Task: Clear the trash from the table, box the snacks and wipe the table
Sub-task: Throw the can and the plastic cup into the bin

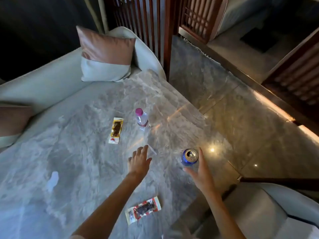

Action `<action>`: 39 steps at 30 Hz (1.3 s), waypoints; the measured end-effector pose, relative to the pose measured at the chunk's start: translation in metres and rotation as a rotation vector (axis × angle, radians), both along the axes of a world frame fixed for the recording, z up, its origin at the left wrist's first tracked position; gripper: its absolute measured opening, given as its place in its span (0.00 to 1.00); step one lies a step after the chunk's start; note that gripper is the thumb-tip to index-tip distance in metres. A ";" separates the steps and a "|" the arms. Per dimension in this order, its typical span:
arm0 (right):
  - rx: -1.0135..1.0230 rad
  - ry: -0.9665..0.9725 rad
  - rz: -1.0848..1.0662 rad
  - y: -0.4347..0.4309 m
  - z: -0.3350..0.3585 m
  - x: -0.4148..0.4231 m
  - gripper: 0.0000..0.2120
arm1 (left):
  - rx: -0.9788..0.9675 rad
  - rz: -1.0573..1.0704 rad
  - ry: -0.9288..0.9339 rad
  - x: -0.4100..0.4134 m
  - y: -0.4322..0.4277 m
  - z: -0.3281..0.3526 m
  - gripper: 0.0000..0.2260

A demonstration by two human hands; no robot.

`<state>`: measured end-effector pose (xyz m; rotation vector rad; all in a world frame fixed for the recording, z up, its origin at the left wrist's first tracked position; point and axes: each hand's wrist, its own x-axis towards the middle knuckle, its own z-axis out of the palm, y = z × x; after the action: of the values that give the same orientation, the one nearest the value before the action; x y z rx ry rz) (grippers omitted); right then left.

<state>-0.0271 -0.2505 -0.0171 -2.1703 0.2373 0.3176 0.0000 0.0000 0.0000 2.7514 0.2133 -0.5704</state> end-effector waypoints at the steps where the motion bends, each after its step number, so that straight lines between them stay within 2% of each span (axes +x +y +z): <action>1: 0.054 -0.006 -0.029 0.001 -0.005 0.000 0.49 | 0.002 0.024 0.043 0.003 -0.002 -0.006 0.29; 4: 0.067 -0.031 -0.062 0.007 -0.011 0.001 0.51 | 0.035 0.058 0.094 0.005 -0.005 -0.027 0.36; 8: 0.105 -0.024 -0.071 0.009 -0.016 0.010 0.51 | 0.091 -0.035 0.076 0.008 -0.002 -0.047 0.41; 14: 0.053 -0.067 0.003 0.017 -0.021 0.014 0.36 | 0.011 -0.076 0.075 -0.003 0.009 -0.067 0.37; 18: -0.010 -0.066 0.068 0.029 -0.020 0.016 0.32 | -0.090 0.044 0.112 -0.027 0.020 -0.065 0.34; 23: 0.078 -0.021 0.149 0.079 0.004 0.010 0.32 | -0.367 0.350 0.029 -0.077 0.065 -0.031 0.34; 29: 0.323 0.108 0.417 0.202 0.046 -0.022 0.30 | -0.505 0.865 -0.279 -0.196 0.159 0.030 0.32; 32: 0.439 0.317 0.565 0.269 0.061 -0.054 0.26 | -0.669 1.238 -0.426 -0.280 0.195 0.050 0.32; 34: 0.511 0.505 0.665 0.310 0.069 -0.082 0.24 | -0.724 1.439 -0.527 -0.338 0.206 0.060 0.24; 36: 0.546 0.618 0.791 0.347 0.078 -0.118 0.21 | -0.737 1.555 -0.613 -0.399 0.207 0.064 0.19; 39: 0.543 0.750 0.954 0.396 0.090 -0.183 0.20 | -0.762 1.721 -0.724 -0.485 0.195 0.071 0.23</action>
<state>-0.2100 0.1452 0.0725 -1.3999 -0.4596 1.5338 -0.4855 0.1953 0.0707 1.1058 1.4669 0.6563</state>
